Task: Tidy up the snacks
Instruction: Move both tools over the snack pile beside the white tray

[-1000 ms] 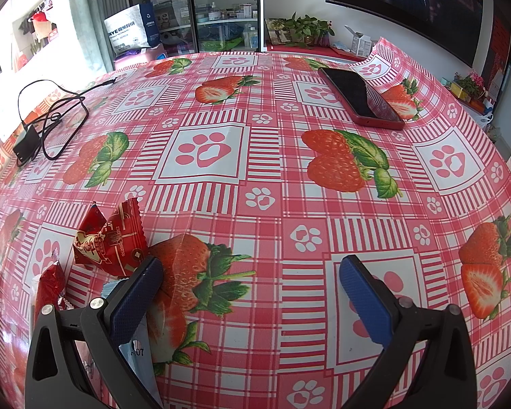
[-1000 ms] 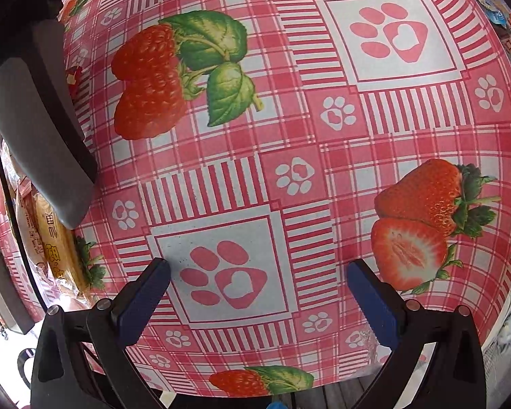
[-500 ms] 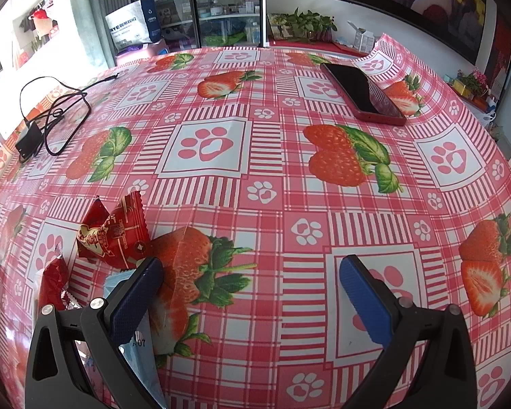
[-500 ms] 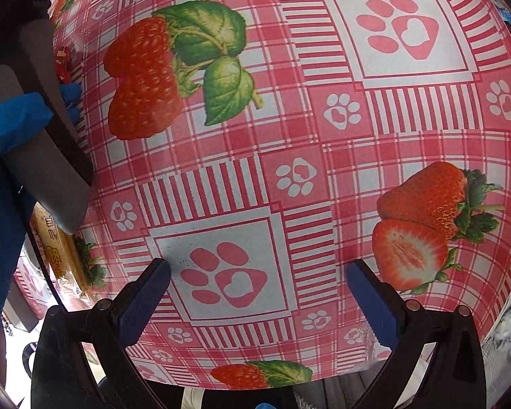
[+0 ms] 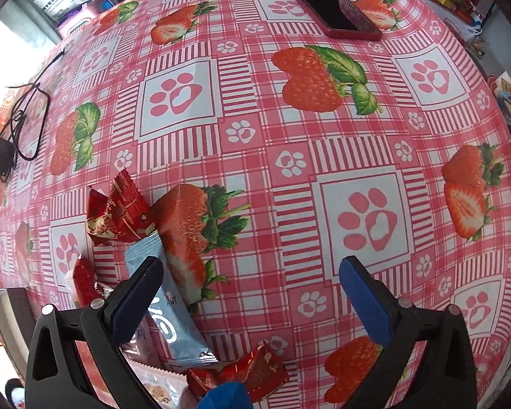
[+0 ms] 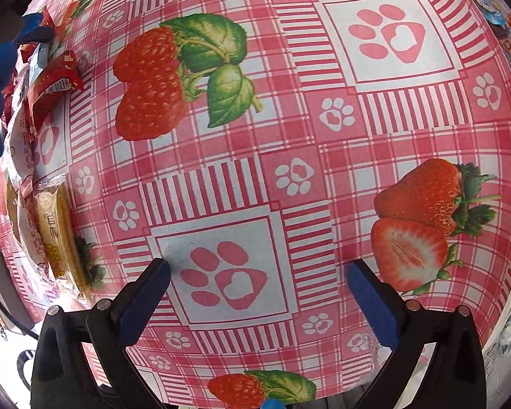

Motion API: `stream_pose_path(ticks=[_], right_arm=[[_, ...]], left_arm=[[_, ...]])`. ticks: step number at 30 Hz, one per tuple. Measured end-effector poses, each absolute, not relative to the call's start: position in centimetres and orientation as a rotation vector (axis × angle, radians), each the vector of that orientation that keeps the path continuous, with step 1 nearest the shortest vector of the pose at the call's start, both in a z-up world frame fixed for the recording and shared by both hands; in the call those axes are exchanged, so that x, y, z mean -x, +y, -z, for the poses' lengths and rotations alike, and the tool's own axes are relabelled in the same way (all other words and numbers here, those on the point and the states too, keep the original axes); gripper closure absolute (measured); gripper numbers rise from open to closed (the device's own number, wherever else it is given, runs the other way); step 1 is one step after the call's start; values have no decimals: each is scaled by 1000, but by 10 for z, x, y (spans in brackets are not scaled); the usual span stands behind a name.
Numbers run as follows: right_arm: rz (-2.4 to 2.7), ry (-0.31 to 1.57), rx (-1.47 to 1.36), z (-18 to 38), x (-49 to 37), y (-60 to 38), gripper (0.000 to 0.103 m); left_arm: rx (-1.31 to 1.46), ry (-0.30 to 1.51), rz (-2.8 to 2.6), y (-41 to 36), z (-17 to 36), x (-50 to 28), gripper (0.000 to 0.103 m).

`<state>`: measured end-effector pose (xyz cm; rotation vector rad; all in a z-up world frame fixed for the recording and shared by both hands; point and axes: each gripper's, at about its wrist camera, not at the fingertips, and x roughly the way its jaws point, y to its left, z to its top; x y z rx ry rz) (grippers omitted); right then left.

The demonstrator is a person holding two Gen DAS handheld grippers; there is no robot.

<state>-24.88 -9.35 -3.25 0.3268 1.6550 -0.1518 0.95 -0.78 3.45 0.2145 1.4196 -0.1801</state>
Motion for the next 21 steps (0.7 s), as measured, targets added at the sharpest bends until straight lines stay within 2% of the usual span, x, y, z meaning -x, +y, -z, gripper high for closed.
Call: stream_pose_path(ticks=[5,12,17,21], right_arm=[[151,1668,-329,31,253,-92,0],[168,1766,-339,32,239,-95,0],[128,1719,-407,8,239,-77,0],[46,1718,-352,-2,232,-34,0]], left_arm=[[-221,1344,273,17,-83,23,0],[-270,1360,241,73,-98,49,0],[-246,1495,156,159,-56,84,0],[-270,1594,85,209,-14,110,0]])
